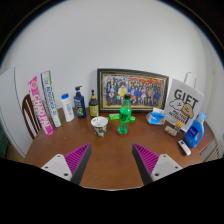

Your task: Pour water

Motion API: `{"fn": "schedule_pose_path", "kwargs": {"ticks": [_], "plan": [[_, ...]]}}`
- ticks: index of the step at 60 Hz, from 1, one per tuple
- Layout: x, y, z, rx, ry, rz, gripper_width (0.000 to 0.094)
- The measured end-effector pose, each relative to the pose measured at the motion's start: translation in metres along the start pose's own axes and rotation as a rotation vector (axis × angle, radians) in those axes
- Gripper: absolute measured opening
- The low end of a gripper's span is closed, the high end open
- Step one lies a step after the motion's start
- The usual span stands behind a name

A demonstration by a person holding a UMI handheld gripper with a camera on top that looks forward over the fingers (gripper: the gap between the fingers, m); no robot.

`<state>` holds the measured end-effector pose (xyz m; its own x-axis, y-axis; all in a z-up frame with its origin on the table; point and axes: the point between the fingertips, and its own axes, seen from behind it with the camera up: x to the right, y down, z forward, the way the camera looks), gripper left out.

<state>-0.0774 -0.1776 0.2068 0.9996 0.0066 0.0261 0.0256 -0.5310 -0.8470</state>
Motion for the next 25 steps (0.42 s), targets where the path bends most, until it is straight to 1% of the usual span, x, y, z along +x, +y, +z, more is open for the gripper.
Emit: {"fn": "schedule_pose_path", "kwargs": {"ticks": [11,16,19,25], "plan": [[-0.002,0.024,-0.045,-0.026,0.009,-0.007,0.0852],[0.011,0.035,-0.052,-0.043,0.024,-0.008,0.0853],[0.020,0.035,-0.053,-0.034,0.047,-0.021,0.0852],[0.034,0.035,-0.054,-0.037,0.056,-0.064,0.0855]]}}
